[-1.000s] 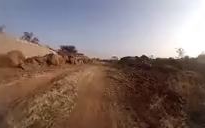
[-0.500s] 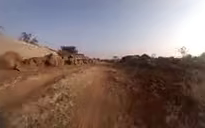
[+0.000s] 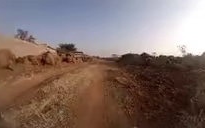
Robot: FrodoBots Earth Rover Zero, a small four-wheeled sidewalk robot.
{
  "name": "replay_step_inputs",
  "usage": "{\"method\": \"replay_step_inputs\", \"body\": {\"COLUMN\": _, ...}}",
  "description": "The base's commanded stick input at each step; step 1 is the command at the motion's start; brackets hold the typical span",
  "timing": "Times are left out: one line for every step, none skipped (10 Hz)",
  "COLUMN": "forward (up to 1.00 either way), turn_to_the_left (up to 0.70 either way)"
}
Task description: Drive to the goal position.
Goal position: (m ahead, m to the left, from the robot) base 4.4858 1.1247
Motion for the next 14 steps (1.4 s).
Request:
{"method": "replay_step_inputs", "body": {"forward": 0.7, "turn_to_the_left": 0.0}}
{"method": "replay_step_inputs", "body": {"forward": 0.7, "turn_to_the_left": 0.0}}
{"method": "replay_step_inputs", "body": {"forward": 0.7, "turn_to_the_left": 0.0}}
{"method": "replay_step_inputs", "body": {"forward": 0.7, "turn_to_the_left": 0.0}}
{"method": "replay_step_inputs", "body": {"forward": 0.7, "turn_to_the_left": 0.0}}
{"method": "replay_step_inputs", "body": {"forward": 0.7, "turn_to_the_left": 0.0}}
{"method": "replay_step_inputs", "body": {"forward": 0.7, "turn_to_the_left": 0.0}}
{"method": "replay_step_inputs", "body": {"forward": 0.7, "turn_to_the_left": 0.0}}
{"method": "replay_step_inputs", "body": {"forward": 0.7, "turn_to_the_left": 0.0}}
{"method": "replay_step_inputs", "body": {"forward": 0.7, "turn_to_the_left": 0.0}}
{"method": "replay_step_inputs", "body": {"forward": 0.7, "turn_to_the_left": 0.0}}
{"method": "replay_step_inputs", "body": {"forward": 0.7, "turn_to_the_left": 0.0}}
{"method": "replay_step_inputs", "body": {"forward": 0.7, "turn_to_the_left": 0.0}}
{"method": "replay_step_inputs", "body": {"forward": 0.7, "turn_to_the_left": 0.0}}
